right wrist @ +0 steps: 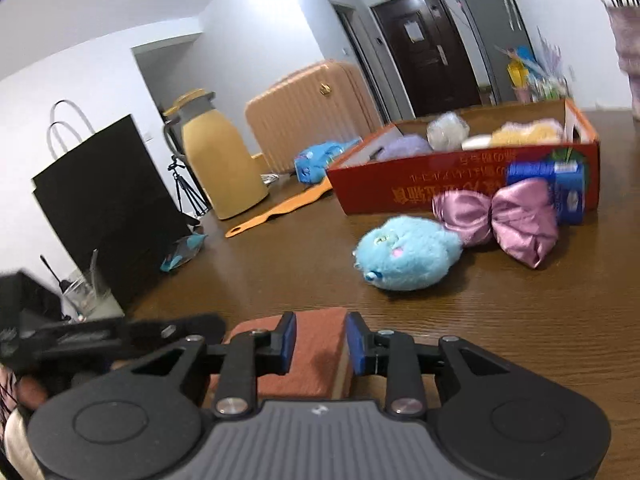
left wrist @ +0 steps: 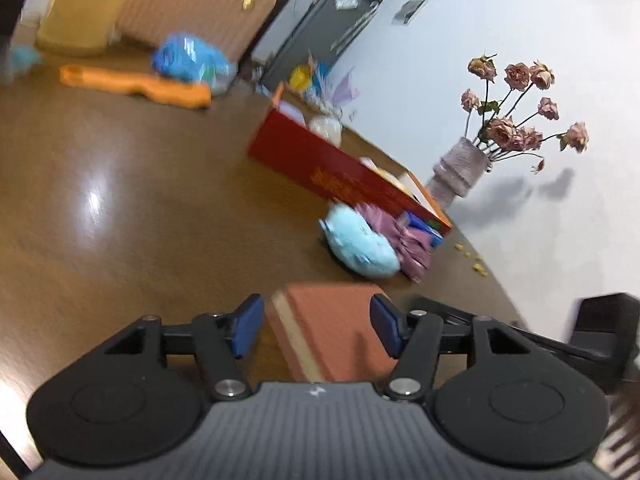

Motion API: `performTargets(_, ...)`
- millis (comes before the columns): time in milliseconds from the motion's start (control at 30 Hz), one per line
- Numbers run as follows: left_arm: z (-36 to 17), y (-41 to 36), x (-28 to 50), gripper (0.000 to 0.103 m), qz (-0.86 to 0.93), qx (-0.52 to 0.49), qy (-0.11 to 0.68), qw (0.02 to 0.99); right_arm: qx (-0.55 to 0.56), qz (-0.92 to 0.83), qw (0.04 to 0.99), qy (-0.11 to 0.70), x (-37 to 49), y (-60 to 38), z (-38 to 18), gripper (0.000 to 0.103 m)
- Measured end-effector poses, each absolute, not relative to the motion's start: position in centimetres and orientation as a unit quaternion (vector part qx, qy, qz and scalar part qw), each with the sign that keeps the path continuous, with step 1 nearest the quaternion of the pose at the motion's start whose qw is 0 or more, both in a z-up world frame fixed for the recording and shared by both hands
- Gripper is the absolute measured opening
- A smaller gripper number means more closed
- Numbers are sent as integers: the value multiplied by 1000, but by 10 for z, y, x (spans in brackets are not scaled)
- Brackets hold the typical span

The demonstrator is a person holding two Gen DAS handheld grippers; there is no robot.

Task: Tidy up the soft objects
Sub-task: 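Carry the sponge block into the red box and open both grippers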

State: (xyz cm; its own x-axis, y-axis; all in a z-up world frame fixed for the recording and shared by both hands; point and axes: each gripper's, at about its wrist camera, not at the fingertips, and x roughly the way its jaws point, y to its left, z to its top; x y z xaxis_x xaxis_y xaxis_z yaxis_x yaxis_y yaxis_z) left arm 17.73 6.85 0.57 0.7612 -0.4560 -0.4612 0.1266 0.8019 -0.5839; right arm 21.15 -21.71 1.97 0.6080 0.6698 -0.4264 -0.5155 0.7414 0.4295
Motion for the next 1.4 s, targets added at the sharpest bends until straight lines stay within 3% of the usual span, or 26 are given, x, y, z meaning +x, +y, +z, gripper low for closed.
performTargets(33, 3, 67, 177, 58, -170, -282, 312, 891, 134, 333, 883, 302, 217, -214, 15, 29)
performTargets(167, 2, 58, 178, 32, -154, -268, 309, 899, 166, 338, 870, 319, 222, -215, 6, 29)
performTargets(367, 70, 59, 240, 32, -206, -235, 212, 926, 147, 323, 906, 231, 233, -221, 67, 29)
performTargets(500, 107, 65, 340, 32, -219, -253, 225, 915, 112, 300, 931, 175, 295, -207, 122, 29)
performTargets(633, 107, 57, 424, 32, -191, -226, 261, 919, 105, 280, 930, 213, 380, -192, 133, 29)
performTargets(800, 78, 38, 468, 32, -158, -142, 318, 924, 131, 262, 908, 299, 453, -184, 91, 29)
performTargets(933, 57, 37, 469, 32, -153, -88, 366, 914, 149, 264, 874, 380, 465, -178, 54, 30)
performTargets(1100, 58, 37, 455, 32, -151, -49, 386, 909, 174, 280, 844, 424, 466, -176, 39, 31)
performTargets(1400, 62, 35, 413, 34, -139, -23, 399, 906, 155, 304, 822, 456, 452, -170, 35, 32)
